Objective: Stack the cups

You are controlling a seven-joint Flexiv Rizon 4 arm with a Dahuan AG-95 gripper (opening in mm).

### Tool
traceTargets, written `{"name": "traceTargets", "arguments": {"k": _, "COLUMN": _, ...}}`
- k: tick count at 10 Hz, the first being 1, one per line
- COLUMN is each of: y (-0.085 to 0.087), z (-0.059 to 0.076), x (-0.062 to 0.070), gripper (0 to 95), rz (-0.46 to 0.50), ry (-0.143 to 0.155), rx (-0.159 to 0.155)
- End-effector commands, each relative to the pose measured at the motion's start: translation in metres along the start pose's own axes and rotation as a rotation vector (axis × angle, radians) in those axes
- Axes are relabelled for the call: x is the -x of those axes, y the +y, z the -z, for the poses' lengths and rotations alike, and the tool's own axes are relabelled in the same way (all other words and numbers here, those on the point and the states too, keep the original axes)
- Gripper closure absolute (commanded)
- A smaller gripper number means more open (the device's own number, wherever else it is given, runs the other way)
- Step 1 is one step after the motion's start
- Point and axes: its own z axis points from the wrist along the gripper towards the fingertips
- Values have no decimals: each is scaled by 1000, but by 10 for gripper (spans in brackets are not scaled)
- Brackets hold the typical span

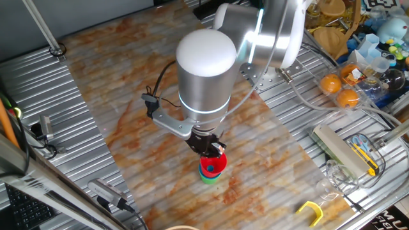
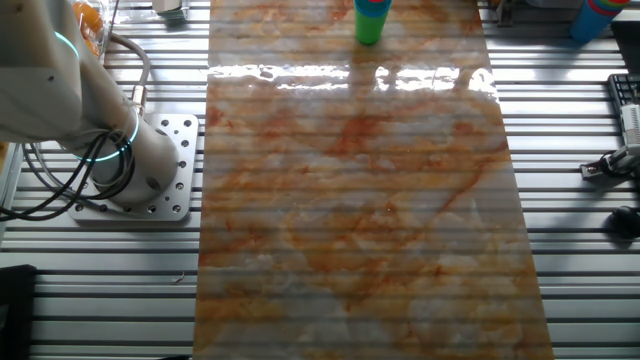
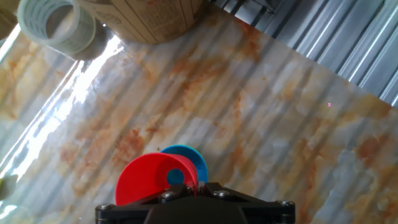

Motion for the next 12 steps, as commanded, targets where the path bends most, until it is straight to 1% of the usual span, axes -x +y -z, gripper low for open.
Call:
{"name": "traceTargets", "arguments": {"k": 1, "y": -3, "z": -1, "x": -5, "gripper": 950, "rz": 9, "ry": -1, "rx": 0}}
{"name": "traceTargets", "arguments": {"k": 4, "y": -3, "z": -3, "x": -4, "gripper": 950, "rz": 4, "ry": 0, "rx": 1}}
{"name": "traceTargets", "arguments": {"k": 6, "y": -3, "z": -5, "x": -3, "gripper": 950, "rz": 9, "ry": -7, "rx": 0}}
{"name": "traceTargets", "arguments": {"k": 10, "y": -4, "z": -8, "x": -2, "gripper": 950, "rz": 23, "ry": -6, "rx": 0}}
{"name": "traceTargets", "arguments": {"k": 11, "y": -4, "z": -8, "x": -2, "gripper": 760, "rz": 27, "ry": -8, "rx": -1}}
{"name": "traceTargets", "arguments": {"k": 12, "y": -4, "z": -8, "x": -2, "gripper": 760, "rz": 28, "ry": -9, "rx": -1}}
